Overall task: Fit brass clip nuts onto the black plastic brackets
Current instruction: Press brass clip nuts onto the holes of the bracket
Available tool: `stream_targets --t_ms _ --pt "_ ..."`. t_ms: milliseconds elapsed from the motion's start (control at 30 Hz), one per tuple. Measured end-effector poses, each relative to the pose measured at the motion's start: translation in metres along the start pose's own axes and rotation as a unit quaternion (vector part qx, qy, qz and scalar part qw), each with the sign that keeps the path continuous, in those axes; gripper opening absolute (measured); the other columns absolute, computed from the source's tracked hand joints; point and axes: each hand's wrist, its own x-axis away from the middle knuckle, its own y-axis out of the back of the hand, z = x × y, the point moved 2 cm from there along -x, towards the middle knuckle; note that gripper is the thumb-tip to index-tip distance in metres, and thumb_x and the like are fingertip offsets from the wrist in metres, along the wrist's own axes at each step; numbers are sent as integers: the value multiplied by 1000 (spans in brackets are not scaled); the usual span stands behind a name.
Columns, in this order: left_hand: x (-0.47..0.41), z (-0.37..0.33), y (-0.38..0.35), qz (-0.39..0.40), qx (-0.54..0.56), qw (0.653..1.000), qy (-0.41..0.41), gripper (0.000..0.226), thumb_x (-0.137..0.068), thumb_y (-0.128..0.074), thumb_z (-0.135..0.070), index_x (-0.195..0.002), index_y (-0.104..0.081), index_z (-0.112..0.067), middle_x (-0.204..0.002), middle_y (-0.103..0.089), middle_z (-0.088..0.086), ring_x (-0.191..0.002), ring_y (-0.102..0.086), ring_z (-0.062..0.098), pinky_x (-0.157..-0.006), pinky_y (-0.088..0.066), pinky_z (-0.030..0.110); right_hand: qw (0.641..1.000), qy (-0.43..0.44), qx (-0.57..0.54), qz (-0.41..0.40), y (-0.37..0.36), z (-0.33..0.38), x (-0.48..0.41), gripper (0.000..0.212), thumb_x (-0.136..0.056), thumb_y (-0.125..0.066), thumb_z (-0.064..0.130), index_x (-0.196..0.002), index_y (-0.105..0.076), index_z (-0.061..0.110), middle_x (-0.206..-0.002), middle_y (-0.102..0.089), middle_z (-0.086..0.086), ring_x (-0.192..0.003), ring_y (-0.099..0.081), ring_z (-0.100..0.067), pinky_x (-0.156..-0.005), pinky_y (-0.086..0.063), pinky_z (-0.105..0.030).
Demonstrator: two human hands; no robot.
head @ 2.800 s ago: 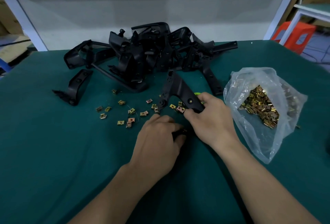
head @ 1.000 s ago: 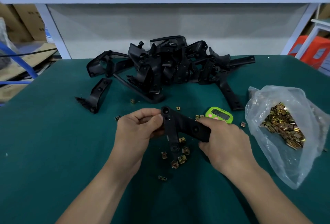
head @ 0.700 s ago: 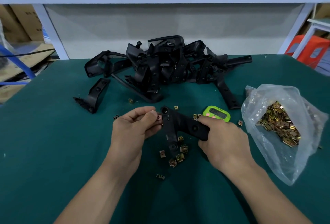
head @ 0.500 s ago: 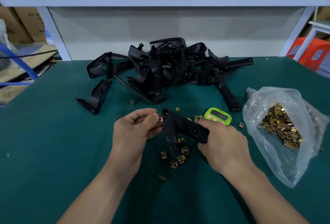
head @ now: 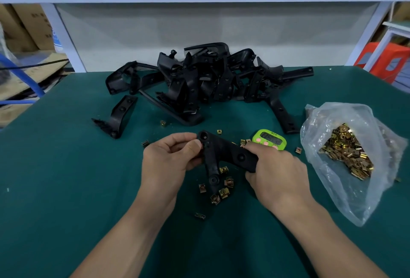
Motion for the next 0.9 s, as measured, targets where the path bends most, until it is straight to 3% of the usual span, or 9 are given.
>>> stream_targets --t_ms 67,167,300,367,433,500,667,800,900 --pt "1 -1 -2 5 6 1000 8 10 -89 -73 0 -99 -74 -3 -89 -79 14 -81 -77 24 -68 -60 23 1000 -2 -6 0 1 2 1 37 -79 -74 28 -111 -61 39 -67 -53 10 -75 -65 -29 -62 -37 -32" --pt "4 -1 -5 30 -5 999 19 12 -91 -72 -2 -102 -74 -7 -89 -79 12 -81 -78 22 -67 -59 21 1000 -6 -3 -5 3 3 1 37 -79 -74 28 -111 -61 40 -61 -42 12 -70 -61 -27 -62 -35 -31" --pt "4 4 -3 17 -146 989 -2 11 -90 -76 -18 -101 -78 -20 -89 -80 0 -86 -77 19 -79 -62 34 1000 -13 27 -7 5 1 0 33 -82 -72 27 -109 -59 40 -60 -39 12 -63 -43 -24 -60 -32 -31" --pt "6 3 -3 1 -238 970 -53 15 -85 -80 -31 -99 -79 -30 -83 -78 -13 -79 -75 5 -75 -60 25 999 -12 47 -4 6 2 0 30 -84 -68 24 -109 -57 38 -66 -52 8 -65 -47 -26 -59 -33 -32" --pt "14 1 -7 -27 -303 948 -93 34 -74 -81 -52 -106 -74 -41 -79 -74 -25 -76 -70 -8 -66 -51 8 998 -7 69 -9 8 6 2 25 -85 -65 21 -104 -56 35 -68 -57 6 -63 -47 -27 -54 -29 -32" --pt "19 0 -10 -60 -355 926 -115 62 -66 -75 -65 -125 -61 -51 -75 -71 -28 -76 -66 -12 -66 -47 7 996 0 89 -20 11 13 5 21 -82 -64 18 -96 -54 31 -61 -49 5 -57 -44 -26 -48 -20 -31" --pt "22 -4 -14 -89 -377 912 -135 64 -81 -75 -49 -140 -53 -44 -64 -69 -23 -65 -65 -4 -62 -48 12 993 0 114 -22 14 23 8 27 -75 -63 9 -85 -47 29 -52 -36 6 -46 -36 -20 -45 -11 -26" --pt "25 -6 -15 -95 -380 909 -142 59 -82 -76 -48 -137 -53 -48 -72 -67 -34 -65 -65 -6 -69 -54 20 992 -7 123 -19 16 29 8 36 -65 -68 5 -79 -45 30 -48 -20 8 -40 -16 -13 -47 -3 -24" --pt "28 -8 -15 -104 -383 904 -160 56 -83 -76 -45 -133 -53 -53 -80 -70 -34 -65 -65 -7 -77 -58 26 994 1 111 -2 14 31 9 37 -64 -68 2 -81 -51 30 -49 -17 10 -42 -21 -17 -47 -5 -23"
